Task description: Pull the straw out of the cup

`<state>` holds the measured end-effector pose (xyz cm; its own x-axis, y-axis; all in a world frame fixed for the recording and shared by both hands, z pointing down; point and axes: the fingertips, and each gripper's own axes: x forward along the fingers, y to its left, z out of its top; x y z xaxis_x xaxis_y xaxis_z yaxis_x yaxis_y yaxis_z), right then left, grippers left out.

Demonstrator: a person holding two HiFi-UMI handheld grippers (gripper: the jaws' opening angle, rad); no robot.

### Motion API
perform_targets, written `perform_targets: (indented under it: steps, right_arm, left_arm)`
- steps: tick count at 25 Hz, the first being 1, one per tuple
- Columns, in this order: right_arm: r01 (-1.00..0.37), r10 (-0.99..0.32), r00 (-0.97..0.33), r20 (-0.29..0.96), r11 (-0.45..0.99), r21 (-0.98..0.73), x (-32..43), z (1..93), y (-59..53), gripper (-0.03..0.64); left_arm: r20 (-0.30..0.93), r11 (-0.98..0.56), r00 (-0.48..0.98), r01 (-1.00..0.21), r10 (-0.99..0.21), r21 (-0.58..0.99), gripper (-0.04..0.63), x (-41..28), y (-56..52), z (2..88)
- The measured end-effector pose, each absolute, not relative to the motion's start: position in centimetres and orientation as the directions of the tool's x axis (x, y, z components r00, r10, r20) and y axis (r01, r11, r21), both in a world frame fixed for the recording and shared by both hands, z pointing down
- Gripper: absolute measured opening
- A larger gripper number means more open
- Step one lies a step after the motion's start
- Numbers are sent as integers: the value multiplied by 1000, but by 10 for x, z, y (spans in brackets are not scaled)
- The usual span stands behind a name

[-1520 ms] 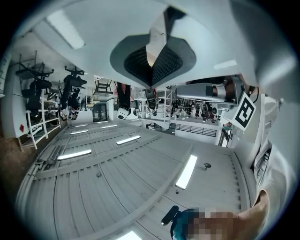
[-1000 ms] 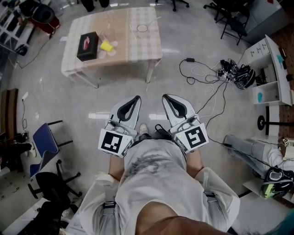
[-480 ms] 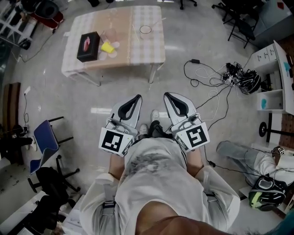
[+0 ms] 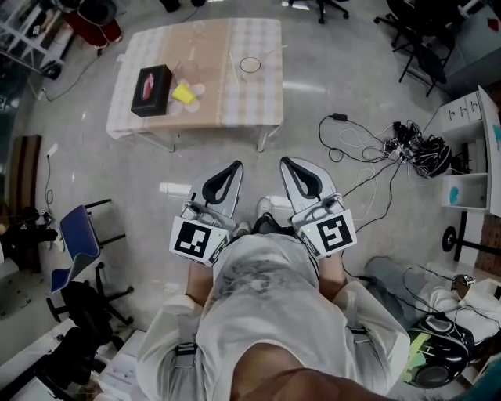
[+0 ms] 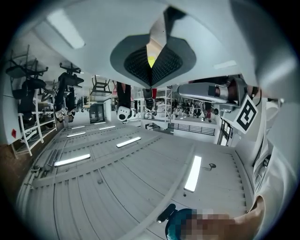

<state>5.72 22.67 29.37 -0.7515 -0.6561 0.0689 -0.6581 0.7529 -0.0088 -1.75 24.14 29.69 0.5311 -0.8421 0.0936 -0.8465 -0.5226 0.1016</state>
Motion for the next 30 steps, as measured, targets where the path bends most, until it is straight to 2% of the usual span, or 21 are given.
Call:
perform_targets:
  steps: [18, 30]
  right_arm:
    - [-623, -622, -782, 24, 782, -20, 68, 286, 161, 9]
    - [-641, -640, -766, 67, 767, -4, 39, 300, 95, 9]
  left_arm:
    - [93, -448, 457, -888, -885, 101, 2, -14, 184, 295]
    - [92, -468, 479, -875, -873, 123, 3, -40, 117, 306]
